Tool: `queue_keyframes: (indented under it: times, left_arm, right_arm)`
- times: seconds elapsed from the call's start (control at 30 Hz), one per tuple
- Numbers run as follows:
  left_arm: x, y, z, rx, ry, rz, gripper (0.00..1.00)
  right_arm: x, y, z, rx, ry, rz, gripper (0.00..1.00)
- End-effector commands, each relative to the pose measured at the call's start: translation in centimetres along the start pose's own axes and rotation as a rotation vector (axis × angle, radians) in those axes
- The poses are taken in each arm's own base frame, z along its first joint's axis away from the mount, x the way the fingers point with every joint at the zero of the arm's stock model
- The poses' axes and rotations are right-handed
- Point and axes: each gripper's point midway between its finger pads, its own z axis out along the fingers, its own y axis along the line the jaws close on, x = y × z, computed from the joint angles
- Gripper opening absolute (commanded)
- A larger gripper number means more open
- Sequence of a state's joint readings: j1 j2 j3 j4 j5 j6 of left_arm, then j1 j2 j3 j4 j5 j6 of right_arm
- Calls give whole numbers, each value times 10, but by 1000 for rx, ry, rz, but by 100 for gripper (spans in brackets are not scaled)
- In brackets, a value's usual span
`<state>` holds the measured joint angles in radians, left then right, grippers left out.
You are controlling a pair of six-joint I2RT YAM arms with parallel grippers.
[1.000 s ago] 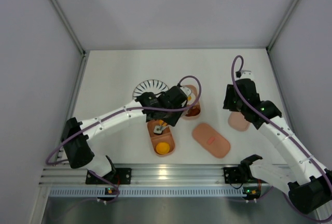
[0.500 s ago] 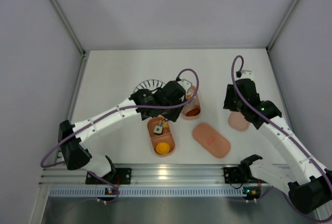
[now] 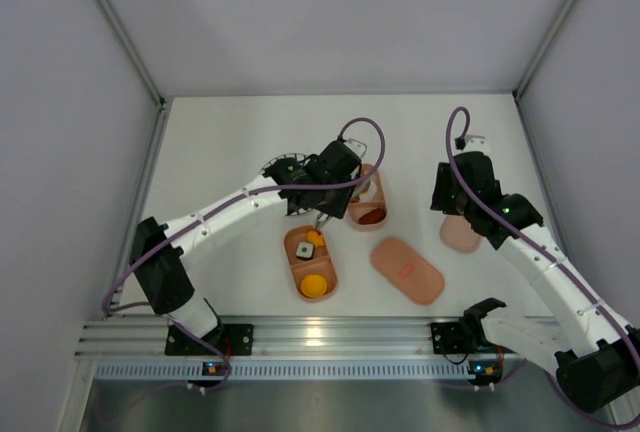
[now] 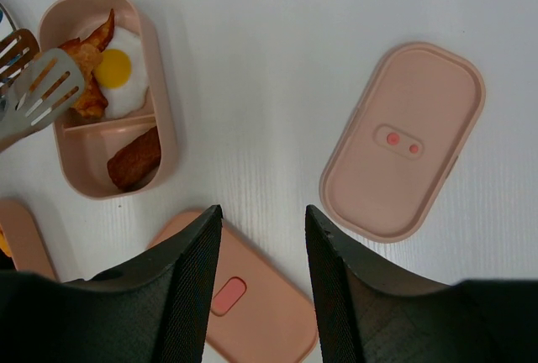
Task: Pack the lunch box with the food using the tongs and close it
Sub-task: Pick up the fake food from the packing box, then place the fake food in the packing box.
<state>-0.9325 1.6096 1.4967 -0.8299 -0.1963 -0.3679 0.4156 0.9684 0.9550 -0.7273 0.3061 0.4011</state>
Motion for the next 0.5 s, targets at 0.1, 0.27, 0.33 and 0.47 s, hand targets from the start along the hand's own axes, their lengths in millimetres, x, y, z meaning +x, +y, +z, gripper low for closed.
queue_keyframes:
  times: [0.1, 0.27, 0.33, 0.47]
  left_arm:
    - [-44, -5, 11, 31, -127, -63, 33]
    - [-48, -4, 23, 26, -130, -67, 33]
    - [-49, -3, 27, 21, -129, -65, 32]
    - [-48, -3, 37, 9, -117, -67, 32]
  right_arm:
    - [-3, -9, -9, 21, -16, -2, 44]
    - [-3, -9, -9, 22, -14, -4, 44]
    - [-3, -9, -9, 22, -13, -6, 44]
    - [-2, -10, -9, 23, -12, -5, 44]
